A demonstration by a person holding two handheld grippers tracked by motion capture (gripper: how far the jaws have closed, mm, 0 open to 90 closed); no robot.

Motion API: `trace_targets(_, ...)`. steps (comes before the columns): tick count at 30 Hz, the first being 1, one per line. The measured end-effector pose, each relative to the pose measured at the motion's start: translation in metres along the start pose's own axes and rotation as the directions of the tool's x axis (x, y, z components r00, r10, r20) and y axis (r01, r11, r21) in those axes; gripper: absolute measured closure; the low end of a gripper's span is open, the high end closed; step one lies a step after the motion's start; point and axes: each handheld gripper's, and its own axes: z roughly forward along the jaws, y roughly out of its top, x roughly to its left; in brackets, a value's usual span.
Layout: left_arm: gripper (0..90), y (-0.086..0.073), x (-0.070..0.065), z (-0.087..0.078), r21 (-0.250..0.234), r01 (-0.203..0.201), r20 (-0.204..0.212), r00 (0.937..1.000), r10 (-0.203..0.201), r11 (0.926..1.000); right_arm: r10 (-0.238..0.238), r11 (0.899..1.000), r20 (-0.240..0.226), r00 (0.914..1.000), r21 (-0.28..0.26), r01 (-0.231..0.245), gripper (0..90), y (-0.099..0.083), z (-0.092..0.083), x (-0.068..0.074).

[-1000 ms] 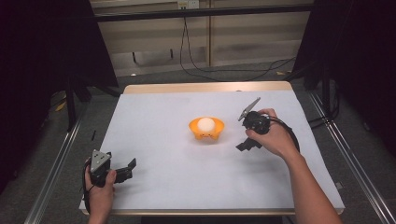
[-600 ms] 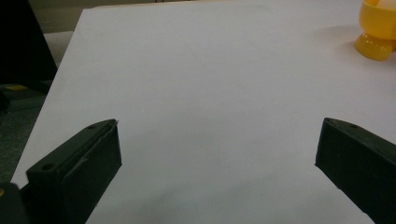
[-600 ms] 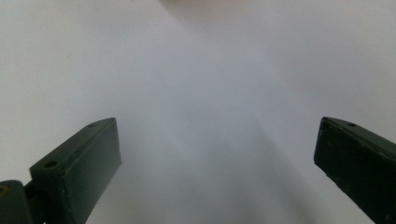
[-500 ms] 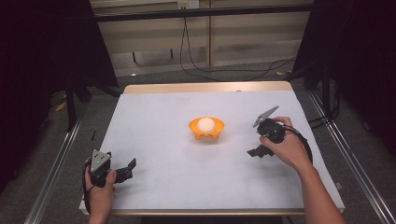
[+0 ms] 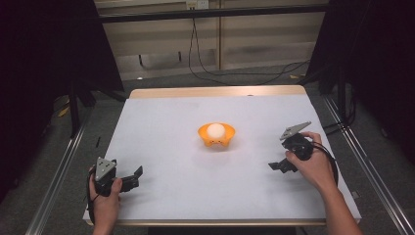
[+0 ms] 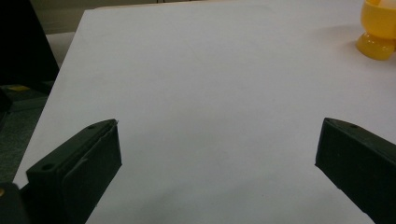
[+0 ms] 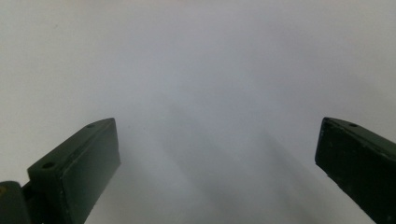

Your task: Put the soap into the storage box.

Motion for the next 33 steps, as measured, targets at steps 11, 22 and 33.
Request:
trace_targets(11, 0.0, 0.000, 0.000, 0.000, -0.003, 0.001, -0.001, 1.0000, -0.001, 1.0000, 0.046, 0.996, 0.021, 0.9987, -0.078, -0.044, 0.0, -0.027, -0.008, 0.002)
trace_targets(22, 0.0, 0.000, -0.001, 0.000, -0.003, 0.000, -0.002, 1.0000, 0.000, 1.0000, 0.095, 0.983, 0.036, 0.9948, -0.160, -0.088, 0.0, -0.056, -0.020, 0.005)
trace_targets(33, 0.0, 0.000, -0.001, 0.000, -0.005, -0.003, -0.004, 1.0000, 0.003, 1.0000, 0.154, 0.963, 0.046, 0.9870, -0.229, -0.139, 0.0, -0.087, -0.029, 0.007)
